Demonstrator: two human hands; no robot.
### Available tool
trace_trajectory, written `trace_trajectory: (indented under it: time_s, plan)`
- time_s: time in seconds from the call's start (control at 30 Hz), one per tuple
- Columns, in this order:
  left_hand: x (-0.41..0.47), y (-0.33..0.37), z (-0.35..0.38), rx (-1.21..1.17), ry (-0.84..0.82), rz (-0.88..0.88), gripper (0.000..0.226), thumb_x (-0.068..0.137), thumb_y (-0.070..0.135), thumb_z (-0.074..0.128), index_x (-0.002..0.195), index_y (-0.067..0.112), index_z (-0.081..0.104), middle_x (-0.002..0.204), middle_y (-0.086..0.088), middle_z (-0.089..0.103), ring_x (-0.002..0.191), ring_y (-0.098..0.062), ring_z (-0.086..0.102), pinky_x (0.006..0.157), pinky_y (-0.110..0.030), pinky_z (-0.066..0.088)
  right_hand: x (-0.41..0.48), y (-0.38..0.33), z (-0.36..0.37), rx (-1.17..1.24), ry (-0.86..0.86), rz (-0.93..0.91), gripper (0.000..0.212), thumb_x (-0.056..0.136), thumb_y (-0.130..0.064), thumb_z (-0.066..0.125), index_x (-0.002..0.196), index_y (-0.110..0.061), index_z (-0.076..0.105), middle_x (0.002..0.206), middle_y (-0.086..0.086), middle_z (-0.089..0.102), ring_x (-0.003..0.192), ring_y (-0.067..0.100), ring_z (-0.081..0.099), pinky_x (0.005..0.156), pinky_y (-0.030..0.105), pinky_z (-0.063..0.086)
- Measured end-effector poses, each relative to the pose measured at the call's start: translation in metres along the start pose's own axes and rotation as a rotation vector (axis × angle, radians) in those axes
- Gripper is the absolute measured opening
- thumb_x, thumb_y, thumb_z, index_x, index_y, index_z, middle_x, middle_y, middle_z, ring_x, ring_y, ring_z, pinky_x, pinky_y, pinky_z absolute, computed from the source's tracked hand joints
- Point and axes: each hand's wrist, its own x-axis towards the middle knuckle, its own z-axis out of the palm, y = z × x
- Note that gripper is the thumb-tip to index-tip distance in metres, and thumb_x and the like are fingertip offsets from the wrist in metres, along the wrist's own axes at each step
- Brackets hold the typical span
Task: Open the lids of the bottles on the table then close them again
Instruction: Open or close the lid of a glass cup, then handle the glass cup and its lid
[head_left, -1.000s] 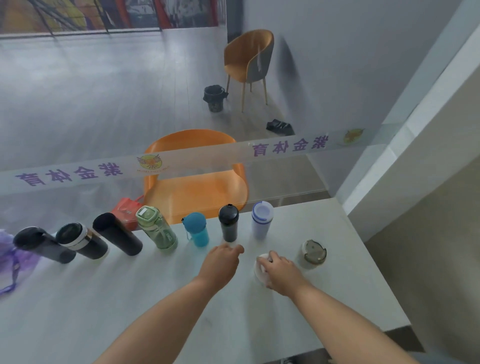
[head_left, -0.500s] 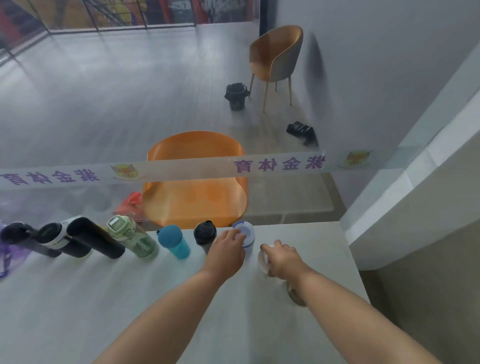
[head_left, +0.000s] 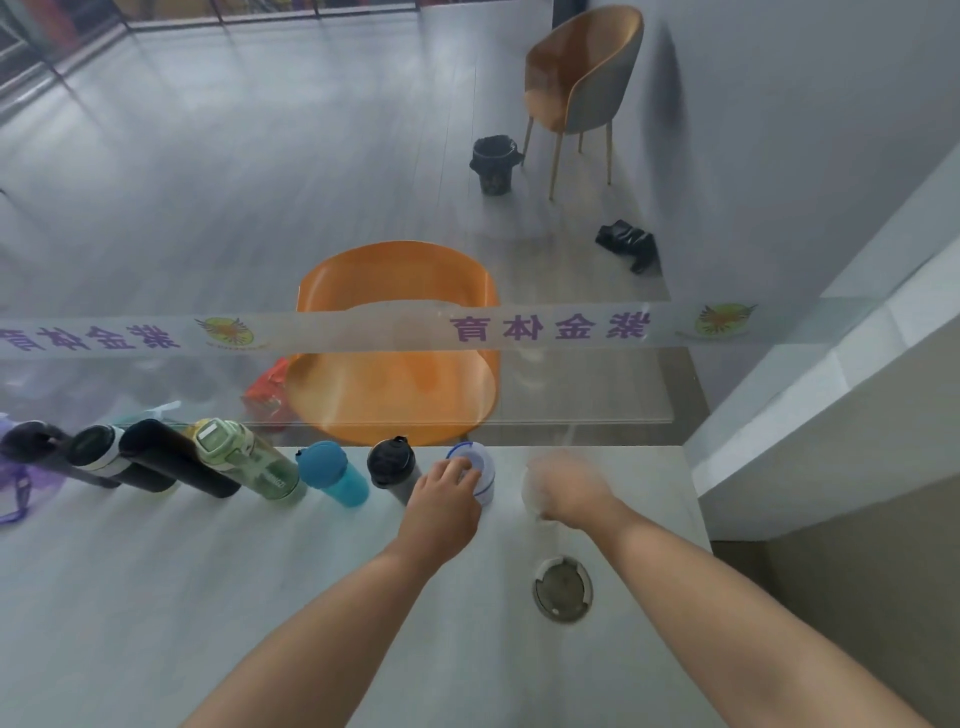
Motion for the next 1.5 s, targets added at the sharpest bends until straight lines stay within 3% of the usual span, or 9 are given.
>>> trace_trajectory:
  time_s: [0.77, 0.97, 1.17, 1.3, 1.5]
  plan:
    - [0.003, -0.006, 0.001, -0.037, -0.006, 0.025, 0.043, 0.095, 0.024, 0.049, 0.137, 0.022, 0.04, 0.147, 0.001, 0.037, 0.131, -0.024, 0.033, 0.106, -0.038, 0.035, 0.012, -0.001, -0.003, -0.008, -0.012, 0.065, 0.073, 0.08, -0.037, 0.077, 0.141, -0.036, 0.036, 0.137, 0.009, 0.04, 0.122, 0.034, 0.047, 0.102, 0.042, 0.041]
    - [0.002, -0.006, 0.0, -0.038, -0.033, 0.049, 0.042, 0.094, 0.024, 0.049, 0.135, 0.02, 0.041, 0.147, -0.001, 0.037, 0.131, -0.026, 0.033, 0.107, -0.04, 0.033, -0.012, 0.001, -0.003, 0.083, 0.074, 0.065, 0.09, 0.082, -0.044, 0.073, 0.153, -0.041, 0.018, 0.144, 0.009, 0.037, 0.122, 0.034, 0.052, 0.104, 0.044, 0.041]
    - [-0.012, -0.003, -0.003, -0.046, -0.008, 0.168, 0.041, 0.089, 0.02, 0.045, 0.129, 0.018, 0.047, 0.139, -0.003, 0.042, 0.126, -0.028, 0.036, 0.1, -0.038, 0.035, -0.067, -0.005, 0.006, 0.185, 0.251, 0.098, 0.063, 0.087, -0.052, 0.061, 0.143, -0.036, 0.036, 0.127, 0.005, 0.051, 0.112, 0.031, 0.059, 0.096, 0.041, 0.046]
    - [-0.018, 0.0, -0.004, -0.063, 0.007, 0.28, 0.038, 0.086, 0.017, 0.047, 0.123, 0.016, 0.053, 0.132, -0.003, 0.048, 0.123, -0.029, 0.042, 0.099, -0.038, 0.037, -0.099, -0.016, 0.023, 0.202, 0.208, 0.154, 0.071, 0.086, -0.056, 0.06, 0.148, -0.039, 0.031, 0.145, 0.004, 0.047, 0.127, 0.027, 0.052, 0.105, 0.042, 0.041]
    - [-0.025, 0.003, -0.004, -0.06, 0.016, 0.366, 0.039, 0.086, 0.015, 0.046, 0.124, 0.015, 0.053, 0.129, -0.004, 0.05, 0.118, -0.029, 0.045, 0.097, -0.038, 0.038, -0.133, -0.032, 0.058, 0.161, 0.009, 0.14, 0.086, 0.075, -0.058, 0.071, 0.148, -0.04, 0.029, 0.145, 0.002, 0.04, 0.132, 0.03, 0.041, 0.101, 0.044, 0.046]
